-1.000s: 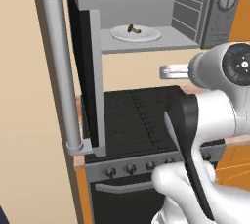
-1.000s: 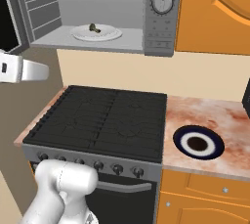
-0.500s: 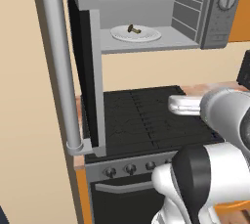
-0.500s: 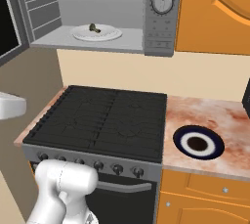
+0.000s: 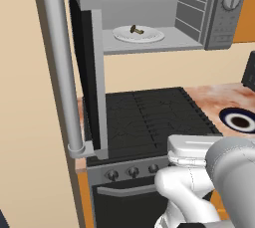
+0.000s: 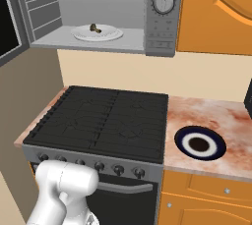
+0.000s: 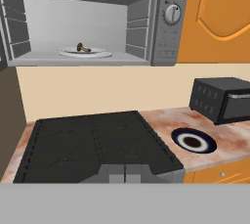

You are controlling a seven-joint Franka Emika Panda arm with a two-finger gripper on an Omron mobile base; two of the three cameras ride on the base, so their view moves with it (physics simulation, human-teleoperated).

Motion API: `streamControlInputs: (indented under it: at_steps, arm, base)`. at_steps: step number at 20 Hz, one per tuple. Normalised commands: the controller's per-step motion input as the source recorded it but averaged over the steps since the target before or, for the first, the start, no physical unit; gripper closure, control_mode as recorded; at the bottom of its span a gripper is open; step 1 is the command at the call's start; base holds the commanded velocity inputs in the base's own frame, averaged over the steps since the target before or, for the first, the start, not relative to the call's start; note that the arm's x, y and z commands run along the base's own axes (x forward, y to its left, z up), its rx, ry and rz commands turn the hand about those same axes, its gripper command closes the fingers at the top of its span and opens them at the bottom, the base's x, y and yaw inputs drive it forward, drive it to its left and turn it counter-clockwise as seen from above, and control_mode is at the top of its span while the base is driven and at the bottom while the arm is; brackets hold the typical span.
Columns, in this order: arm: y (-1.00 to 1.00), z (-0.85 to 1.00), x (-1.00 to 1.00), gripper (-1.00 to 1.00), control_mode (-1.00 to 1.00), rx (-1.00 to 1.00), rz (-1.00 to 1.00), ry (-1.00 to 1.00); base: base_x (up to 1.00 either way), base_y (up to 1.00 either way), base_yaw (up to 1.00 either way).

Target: Pick the mushroom from the counter and place it in the microwave. Then turn on the microwave.

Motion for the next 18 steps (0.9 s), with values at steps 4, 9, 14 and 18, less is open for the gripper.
streamControlInputs:
  at_steps: [4, 9, 14, 18]
  arm:
    - [0.27, -0.22, -0.09, 1.00, -1.00, -0.05, -0.02, 0.00]
    - [0.34, -0.18, 0.00, 1.00, -1.00, -0.06, -0.01, -0.08]
    - [0.44, -0.18, -0.15, 1.00, -1.00, -0.10, 0.00, -0.17]
    - [0.52, -0.21, -0.30, 1.00, -1.00, -0.13, 0.00, -0.22]
  base:
    - [0.00, 0.00, 0.00]
    - [0.00, 0.00, 0.00]
    - [0.00, 0.00, 0.00]
    - [0.00, 0.00, 0.00]
